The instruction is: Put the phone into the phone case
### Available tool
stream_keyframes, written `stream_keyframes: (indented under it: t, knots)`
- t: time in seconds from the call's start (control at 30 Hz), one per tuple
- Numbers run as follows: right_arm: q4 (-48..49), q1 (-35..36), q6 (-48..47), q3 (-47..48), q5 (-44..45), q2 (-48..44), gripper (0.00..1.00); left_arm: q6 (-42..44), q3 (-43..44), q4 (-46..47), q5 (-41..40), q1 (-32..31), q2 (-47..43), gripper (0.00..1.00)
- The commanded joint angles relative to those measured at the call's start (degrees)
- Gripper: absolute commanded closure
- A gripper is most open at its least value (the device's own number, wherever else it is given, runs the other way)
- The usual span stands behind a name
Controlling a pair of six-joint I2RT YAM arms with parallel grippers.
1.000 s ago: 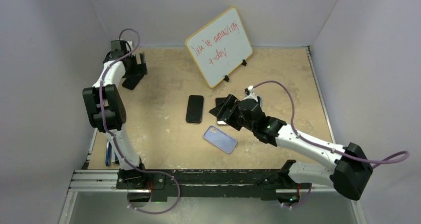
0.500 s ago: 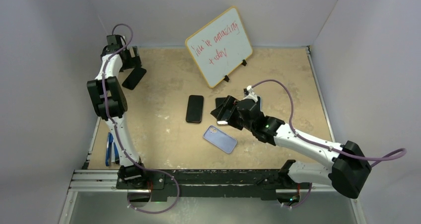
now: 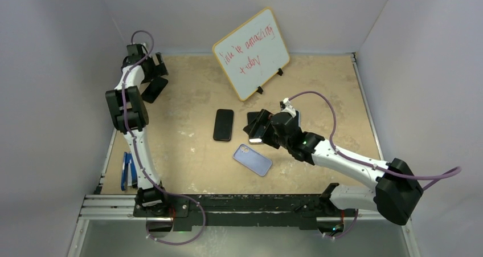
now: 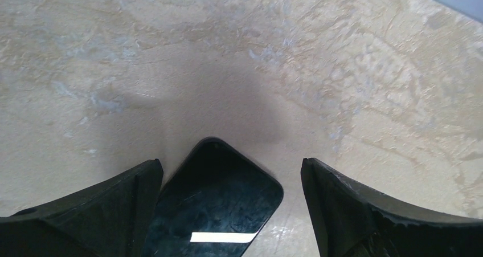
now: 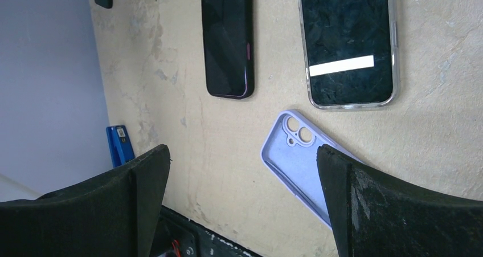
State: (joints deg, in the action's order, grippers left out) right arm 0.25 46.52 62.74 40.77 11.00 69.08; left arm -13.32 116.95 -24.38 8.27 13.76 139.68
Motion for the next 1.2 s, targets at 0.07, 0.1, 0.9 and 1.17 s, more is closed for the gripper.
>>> stream_keyframes:
  t: [0.07, 0.1, 0.9, 1.17]
  knots:
    - [0.17, -0.59, -0.87, 1.15, 1.13, -0.17, 0.01, -4.33, 1.25, 3.83, 5.87, 0.4, 0.74, 0.05]
    - [0.19, -0.65, -0.93, 1.15, 1.13, -0.17, 0.01, -4.94, 0.28, 4.07, 6.79, 0.37, 0.36, 0.06]
    - [-0.08, -1.15, 0.12, -3.83, 1.44, -8.49, 0.01, -5.79, -35.79, 5.02, 6.71, -0.66, -23.55, 0.11]
    - [-1.5, -1.17, -0.45, -4.59, 2.6, -10.36, 0.01, -5.46, -33.12, 0.82, 3.26, -0.66, -26.49, 0.1]
